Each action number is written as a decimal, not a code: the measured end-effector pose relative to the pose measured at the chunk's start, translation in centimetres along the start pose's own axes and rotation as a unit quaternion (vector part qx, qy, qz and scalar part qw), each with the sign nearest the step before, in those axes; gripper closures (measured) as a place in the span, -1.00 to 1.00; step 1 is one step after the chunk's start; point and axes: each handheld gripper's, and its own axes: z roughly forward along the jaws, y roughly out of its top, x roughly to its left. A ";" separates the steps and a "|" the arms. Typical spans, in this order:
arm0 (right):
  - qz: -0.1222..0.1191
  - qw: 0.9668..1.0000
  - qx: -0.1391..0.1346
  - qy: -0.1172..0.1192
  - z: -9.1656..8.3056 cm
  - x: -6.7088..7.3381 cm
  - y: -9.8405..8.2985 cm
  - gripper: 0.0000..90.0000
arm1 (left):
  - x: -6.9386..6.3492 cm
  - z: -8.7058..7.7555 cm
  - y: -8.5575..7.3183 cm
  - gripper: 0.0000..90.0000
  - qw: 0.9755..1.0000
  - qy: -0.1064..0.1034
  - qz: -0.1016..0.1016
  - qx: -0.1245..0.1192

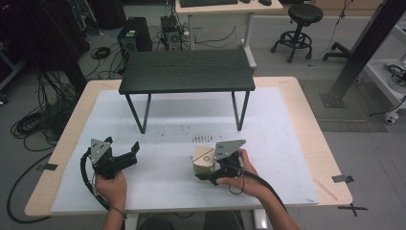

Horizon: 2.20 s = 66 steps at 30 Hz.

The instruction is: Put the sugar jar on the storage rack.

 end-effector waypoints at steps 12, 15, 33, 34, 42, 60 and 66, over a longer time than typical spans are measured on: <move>-0.005 1.000 0.004 -0.001 0.0 0.1 0.2 -0.34 | 0.0 0.0 0.0 -0.99 1.000 0.000 0.000 -0.001; -0.004 1.000 0.004 0.000 -0.1 0.2 0.2 -0.34 | 0.0 0.0 0.0 -0.99 1.000 0.000 -0.001 -0.001; 0.008 1.000 -0.006 -0.001 -3.3 -0.1 4.1 -0.34 | 0.0 -0.1 0.0 -0.99 1.000 -0.001 -0.001 -0.004; 0.009 1.000 -0.008 -0.001 -3.7 -0.1 4.6 -0.34 | 0.0 -0.1 0.0 -0.99 1.000 -0.001 -0.002 -0.004; -0.010 0.999 -0.030 0.004 -7.1 -0.2 10.2 -0.34 | 0.0 -0.1 0.0 -0.99 1.000 -0.002 -0.001 -0.005; -0.037 0.998 -0.056 -0.017 -11.1 -3.8 23.6 -0.34 | 0.0 -0.1 0.0 -0.99 1.000 -0.004 -0.001 -0.005; -0.034 0.997 -0.058 -0.029 -10.8 -5.8 26.8 -0.34 | 0.1 -0.1 0.0 -0.99 1.000 -0.006 -0.001 -0.004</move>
